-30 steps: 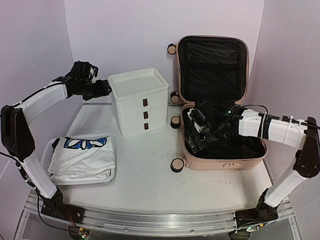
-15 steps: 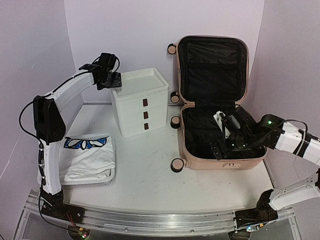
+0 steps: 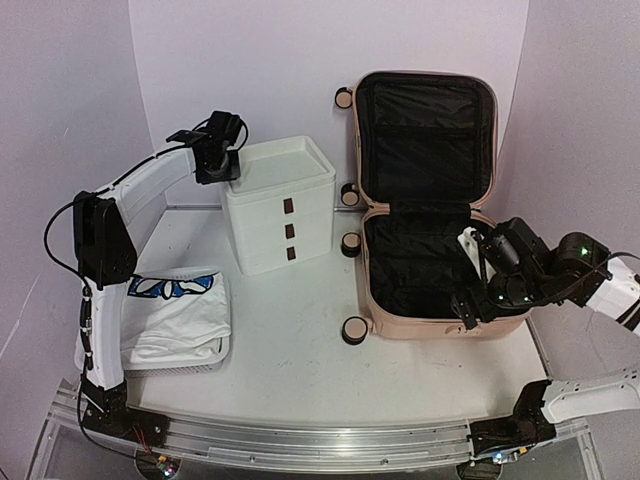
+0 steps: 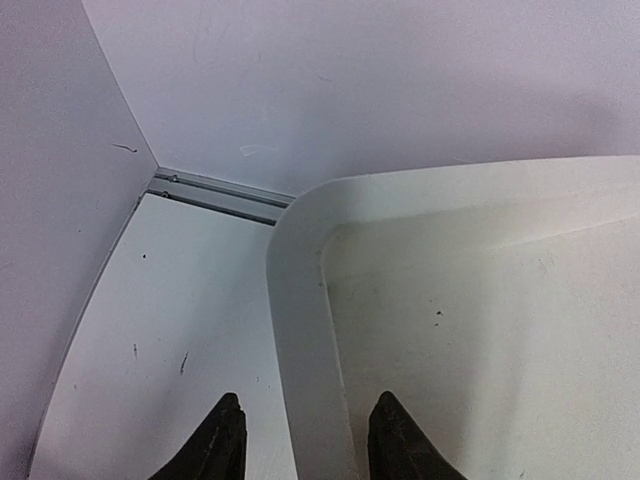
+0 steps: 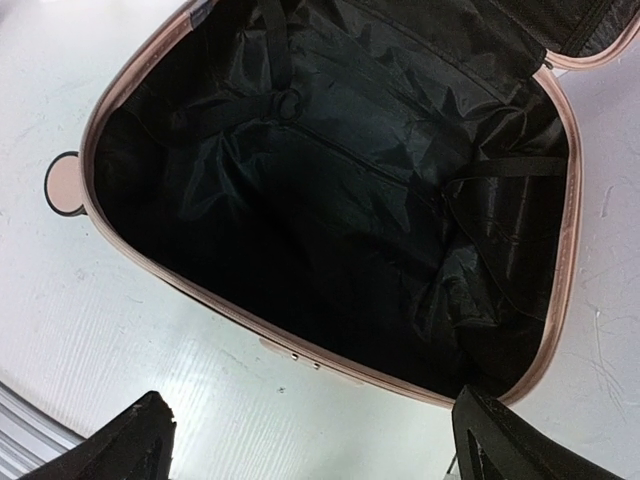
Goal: Open, take out, and arrange the luggage
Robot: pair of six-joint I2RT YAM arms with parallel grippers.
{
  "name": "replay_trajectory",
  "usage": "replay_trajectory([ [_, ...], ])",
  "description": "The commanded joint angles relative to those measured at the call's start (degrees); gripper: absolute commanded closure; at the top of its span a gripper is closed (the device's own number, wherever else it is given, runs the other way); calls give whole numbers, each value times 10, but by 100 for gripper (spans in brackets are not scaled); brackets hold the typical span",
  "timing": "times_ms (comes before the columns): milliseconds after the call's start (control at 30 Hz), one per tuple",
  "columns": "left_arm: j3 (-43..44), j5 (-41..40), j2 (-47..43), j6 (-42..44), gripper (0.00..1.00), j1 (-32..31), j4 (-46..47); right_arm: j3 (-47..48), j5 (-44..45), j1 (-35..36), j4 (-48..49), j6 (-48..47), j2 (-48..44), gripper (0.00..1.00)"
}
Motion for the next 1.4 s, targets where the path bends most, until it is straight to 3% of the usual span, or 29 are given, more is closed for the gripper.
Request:
replay_trajectory([
  [0, 31, -53, -7, 16, 62, 7, -45, 15, 23, -2, -11, -7, -13, 2],
  [400, 41, -80, -12, 62, 85, 35, -50, 4, 48, -1, -37, 15, -49, 2],
  [600, 8, -71, -34, 72, 90, 77, -49, 4, 55, -1, -44, 22, -49, 2],
  [1100, -74, -70, -91, 121, 91, 196, -41, 14, 57, -2, -55, 49, -28, 2],
  [1367, -130, -47, -127, 143, 81, 232, -15, 19, 61, -2, -55, 74, -5, 2],
])
